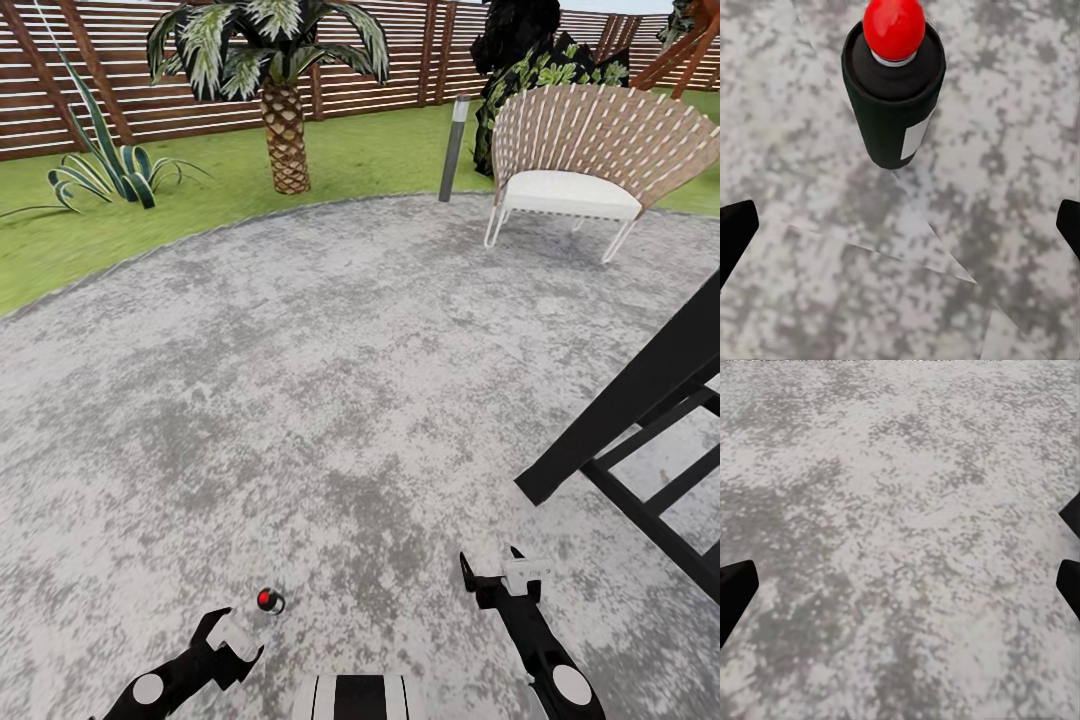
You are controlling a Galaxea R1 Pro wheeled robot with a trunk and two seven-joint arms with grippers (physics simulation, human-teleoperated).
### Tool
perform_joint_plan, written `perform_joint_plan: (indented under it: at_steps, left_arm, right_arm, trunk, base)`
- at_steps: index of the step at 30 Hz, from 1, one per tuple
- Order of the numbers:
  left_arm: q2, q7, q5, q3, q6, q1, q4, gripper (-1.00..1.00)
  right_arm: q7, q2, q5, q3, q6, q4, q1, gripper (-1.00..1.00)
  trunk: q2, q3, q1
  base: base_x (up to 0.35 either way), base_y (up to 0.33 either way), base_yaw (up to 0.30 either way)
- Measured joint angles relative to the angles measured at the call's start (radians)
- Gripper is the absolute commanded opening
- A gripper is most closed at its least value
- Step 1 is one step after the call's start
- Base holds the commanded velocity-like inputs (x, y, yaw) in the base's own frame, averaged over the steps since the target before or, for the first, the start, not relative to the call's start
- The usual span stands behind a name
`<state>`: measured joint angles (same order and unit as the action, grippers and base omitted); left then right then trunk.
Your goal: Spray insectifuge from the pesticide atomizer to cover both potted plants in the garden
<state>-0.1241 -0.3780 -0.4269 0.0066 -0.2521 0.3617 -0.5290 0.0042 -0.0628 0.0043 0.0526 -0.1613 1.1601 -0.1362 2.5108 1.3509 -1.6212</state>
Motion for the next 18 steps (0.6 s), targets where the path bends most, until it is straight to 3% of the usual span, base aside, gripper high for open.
perform_joint_plan:
  at_steps: [18]
  left_arm:
    - [-0.001, 0.0, 0.001, 0.0, -0.001, 0.0, 0.0, 1.0]
  right_arm:
    - [0.0, 0.0, 0.0, 0.0, 0.0, -0.001, 0.0, 1.0]
  trunk:
    - [0.0, 0.0, 0.0]
  base:
    - [0.048, -0.025, 0.0]
